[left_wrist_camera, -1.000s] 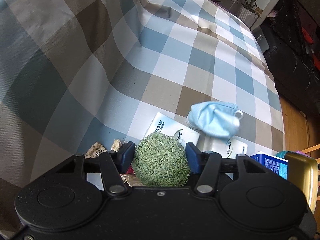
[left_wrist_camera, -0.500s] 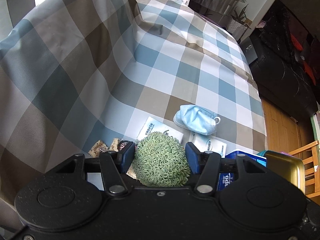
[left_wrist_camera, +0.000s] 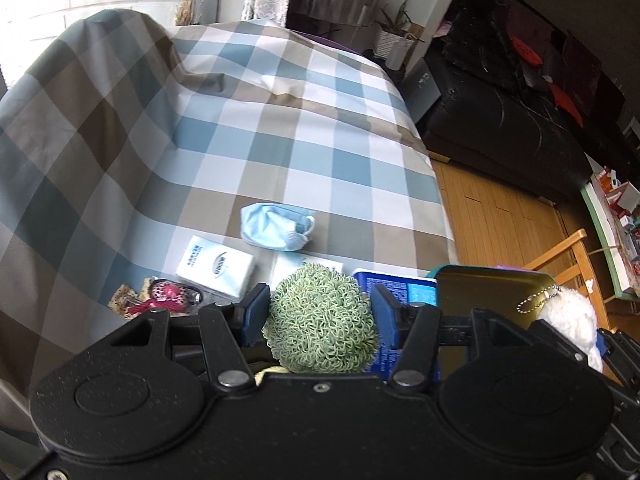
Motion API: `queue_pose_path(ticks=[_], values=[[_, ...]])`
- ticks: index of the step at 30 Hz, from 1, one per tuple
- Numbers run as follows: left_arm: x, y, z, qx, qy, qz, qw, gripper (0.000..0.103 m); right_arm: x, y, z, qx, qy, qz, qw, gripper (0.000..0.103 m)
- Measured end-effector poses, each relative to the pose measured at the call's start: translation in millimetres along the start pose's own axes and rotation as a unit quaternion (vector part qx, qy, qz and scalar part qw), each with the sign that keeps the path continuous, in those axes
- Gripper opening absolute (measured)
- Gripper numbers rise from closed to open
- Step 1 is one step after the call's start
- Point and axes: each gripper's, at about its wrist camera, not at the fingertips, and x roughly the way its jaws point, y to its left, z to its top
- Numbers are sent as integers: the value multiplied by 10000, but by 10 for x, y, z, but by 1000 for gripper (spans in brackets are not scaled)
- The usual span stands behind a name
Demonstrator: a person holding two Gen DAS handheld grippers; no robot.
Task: Organize soft objects
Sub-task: 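Carry the scrubber into the gold tray and open the left gripper while the right drops the fluffy toy there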
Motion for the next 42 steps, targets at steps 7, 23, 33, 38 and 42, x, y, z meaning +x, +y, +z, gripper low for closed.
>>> queue_pose_path(ticks=[7, 23, 33, 38, 42], values=[[54, -679, -113, 495, 156, -230, 9984, 53, -285, -746, -140, 811, -135, -845, 9930, 40], [626, -1882, -484, 947, 668, -169, 9931, 53, -207, -1751, -565, 2625, 778, -1558, 9491, 40], [872, -2043, -546, 917, 739, 102, 9930, 57, -180, -1736, -515, 2648, 696, -1470, 9505, 41], [891, -2048, -561, 977, 686, 207, 9926, 58, -193, -1719, -490, 2659, 589, -1407, 9519, 45], [891, -2025, -558, 955, 663, 211, 9930, 59, -199, -1707, -473, 2626, 486, -1428, 9530, 53]])
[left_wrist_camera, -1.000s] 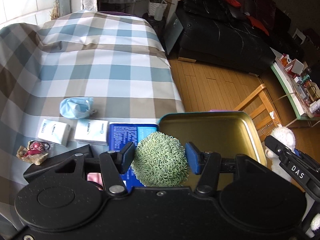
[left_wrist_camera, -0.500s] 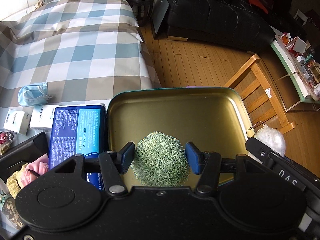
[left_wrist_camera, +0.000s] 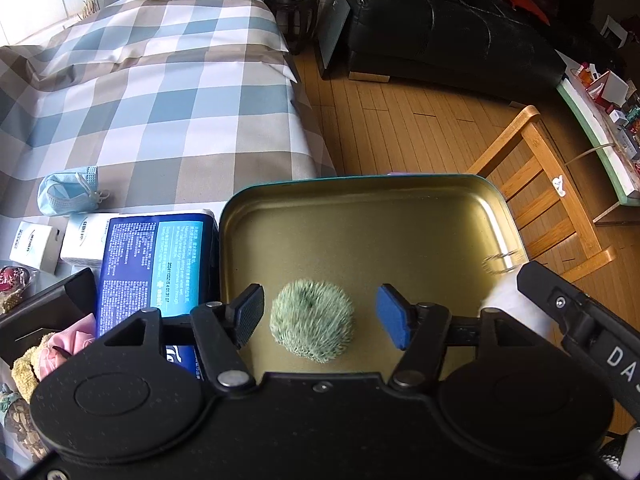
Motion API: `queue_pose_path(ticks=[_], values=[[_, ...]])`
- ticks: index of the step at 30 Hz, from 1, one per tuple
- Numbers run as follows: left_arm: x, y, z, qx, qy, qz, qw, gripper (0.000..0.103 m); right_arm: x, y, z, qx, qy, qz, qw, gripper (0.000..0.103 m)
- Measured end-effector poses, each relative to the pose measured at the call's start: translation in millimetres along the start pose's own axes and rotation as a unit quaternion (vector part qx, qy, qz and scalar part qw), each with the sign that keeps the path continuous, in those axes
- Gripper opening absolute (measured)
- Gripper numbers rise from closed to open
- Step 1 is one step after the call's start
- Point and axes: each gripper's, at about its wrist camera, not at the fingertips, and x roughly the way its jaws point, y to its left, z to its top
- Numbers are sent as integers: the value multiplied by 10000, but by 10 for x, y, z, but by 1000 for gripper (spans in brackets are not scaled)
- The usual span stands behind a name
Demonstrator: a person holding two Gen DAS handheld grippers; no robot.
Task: Organize soft objects
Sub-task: 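Carry the scrubber into the gold tray and open the left gripper while the right drops the fluffy toy there, then withdraw both grippers from the tray back toward the items on the bed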
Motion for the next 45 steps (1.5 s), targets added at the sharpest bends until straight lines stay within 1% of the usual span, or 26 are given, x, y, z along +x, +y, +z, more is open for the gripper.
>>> queue_pose_path(ticks=[2, 5, 14, 31, 37, 45], values=[[-4, 7, 1, 1, -14, 15, 10000, 60, -6, 7, -5, -6, -31, 27, 10000, 56], [-7, 12, -1, -1, -16, 19, 10000, 62, -3, 6, -10, -20, -43, 23, 10000, 57], [3, 62, -54, 6, 33, 66, 10000, 62, 12, -21, -12, 61, 0, -45, 10000, 61], [-32, 102, -176, 80, 108, 125, 9998, 62, 17, 28, -30, -41, 15, -99, 9999, 66], [-99, 198, -188, 45, 79, 152, 9998, 62, 28, 53, -40, -104, 13, -116, 9999, 69], [-275, 489, -231, -127, -8, 250, 9996, 63, 39, 125, -79, -282, -2, -112, 9995, 71]])
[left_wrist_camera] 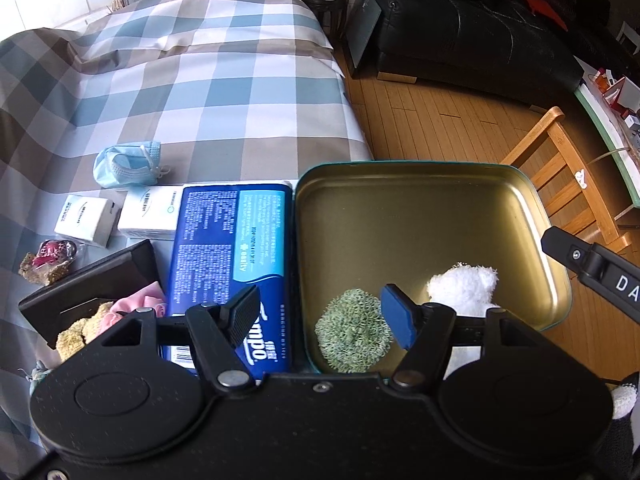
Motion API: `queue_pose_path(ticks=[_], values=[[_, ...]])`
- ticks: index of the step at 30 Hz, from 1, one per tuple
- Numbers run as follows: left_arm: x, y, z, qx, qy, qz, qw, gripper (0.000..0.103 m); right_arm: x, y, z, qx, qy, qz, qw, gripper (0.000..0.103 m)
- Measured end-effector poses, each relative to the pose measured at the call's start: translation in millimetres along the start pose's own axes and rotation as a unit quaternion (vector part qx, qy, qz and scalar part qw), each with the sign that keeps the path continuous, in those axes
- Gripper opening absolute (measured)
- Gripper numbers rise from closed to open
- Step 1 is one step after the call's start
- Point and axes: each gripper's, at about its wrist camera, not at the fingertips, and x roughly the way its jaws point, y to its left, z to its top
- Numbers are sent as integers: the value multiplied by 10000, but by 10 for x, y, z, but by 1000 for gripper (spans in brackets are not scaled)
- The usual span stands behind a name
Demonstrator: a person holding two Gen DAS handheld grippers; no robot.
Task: Organize soft objects
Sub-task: 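Withdraw both grippers from the tray back toward the items on the bed, then grasp the dried-flower sachet bag with the left gripper while the right grasps the green plush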
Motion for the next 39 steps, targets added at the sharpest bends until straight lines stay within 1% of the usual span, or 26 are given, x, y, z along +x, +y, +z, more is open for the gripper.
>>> queue_pose_path(ticks=[7, 12, 18, 24, 28, 35, 39], values=[[-161, 388, -79, -177, -42, 235, 9996, 63, -3, 88, -44, -207, 9, -5, 9998, 74], [-261, 693, -151, -334, -42, 476, 9983, 63, -15, 172, -98, -409, -1, -2, 9992, 76], [-381, 1012, -250, -520, -53, 758, 9958, 63, -23, 275, -155, -663, -2, 29, 9978, 78], [-470, 1283, -347, -702, -26, 1004, 9925, 63, -83, 381, -225, -908, -44, 151, 9957, 80], [-493, 1451, -421, -836, 37, 1162, 9897, 63, -122, 459, -259, -1025, -86, 283, 9943, 82], [-466, 1692, -577, -1080, 228, 1335, 9849, 63, -204, 593, -351, -1213, -90, 579, 9909, 85], [-430, 1777, -661, -1170, 351, 1396, 9827, 63, -239, 677, -409, -1267, -40, 850, 9883, 85]])
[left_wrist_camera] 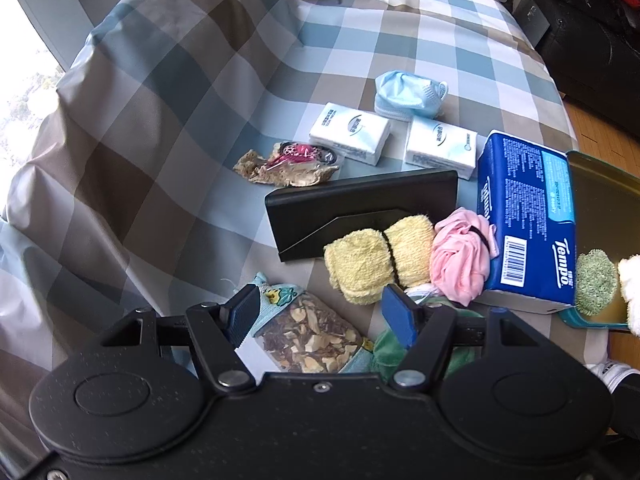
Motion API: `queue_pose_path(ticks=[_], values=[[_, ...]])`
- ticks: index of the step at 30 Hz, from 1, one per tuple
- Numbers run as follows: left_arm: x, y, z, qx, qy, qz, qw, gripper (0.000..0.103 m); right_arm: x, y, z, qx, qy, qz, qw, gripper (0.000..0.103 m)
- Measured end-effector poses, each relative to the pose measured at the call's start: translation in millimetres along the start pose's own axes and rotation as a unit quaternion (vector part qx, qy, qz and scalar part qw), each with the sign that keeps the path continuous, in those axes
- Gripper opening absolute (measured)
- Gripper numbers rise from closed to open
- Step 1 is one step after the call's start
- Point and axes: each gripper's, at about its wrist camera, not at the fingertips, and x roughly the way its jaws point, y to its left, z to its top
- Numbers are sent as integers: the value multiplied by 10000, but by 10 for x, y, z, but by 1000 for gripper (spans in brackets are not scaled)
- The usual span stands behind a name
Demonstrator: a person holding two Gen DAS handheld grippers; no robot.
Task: Organize soft objects
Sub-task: 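Grasp the dried-flower sachet bag with the left gripper while the right grasps the green plush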
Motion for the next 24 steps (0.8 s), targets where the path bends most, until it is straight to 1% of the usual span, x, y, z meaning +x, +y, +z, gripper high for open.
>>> queue_pose_path(ticks=[4, 7, 9, 11, 15, 16, 20, 24], values=[[64, 74, -57, -100, 121, -19, 9999, 63, -53, 117, -41, -130, -57, 247, 9996, 87], [104, 111, -100, -150, 183, -30, 9997, 63, -111, 244, -92, -329, -173, 348, 9987, 93], [131, 130, -131, -179, 221, -44, 9996, 63, -160, 332, -140, -488, -254, 416, 9976, 93], [161, 156, -157, -220, 265, -71, 9994, 63, -198, 422, -186, -617, -303, 479, 9965, 98], [217, 208, -202, -323, 322, -129, 9989, 63, -273, 558, -302, -675, -470, 679, 9943, 100], [234, 220, -208, -346, 343, -143, 9987, 63, -289, 587, -331, -654, -503, 733, 9939, 102], [293, 274, -235, -450, 400, -196, 9980, 63, -347, 689, -450, -568, -572, 900, 9927, 103], [343, 319, -229, -588, 435, -267, 9970, 63, -350, 843, -569, -861, -493, 1026, 9898, 103]])
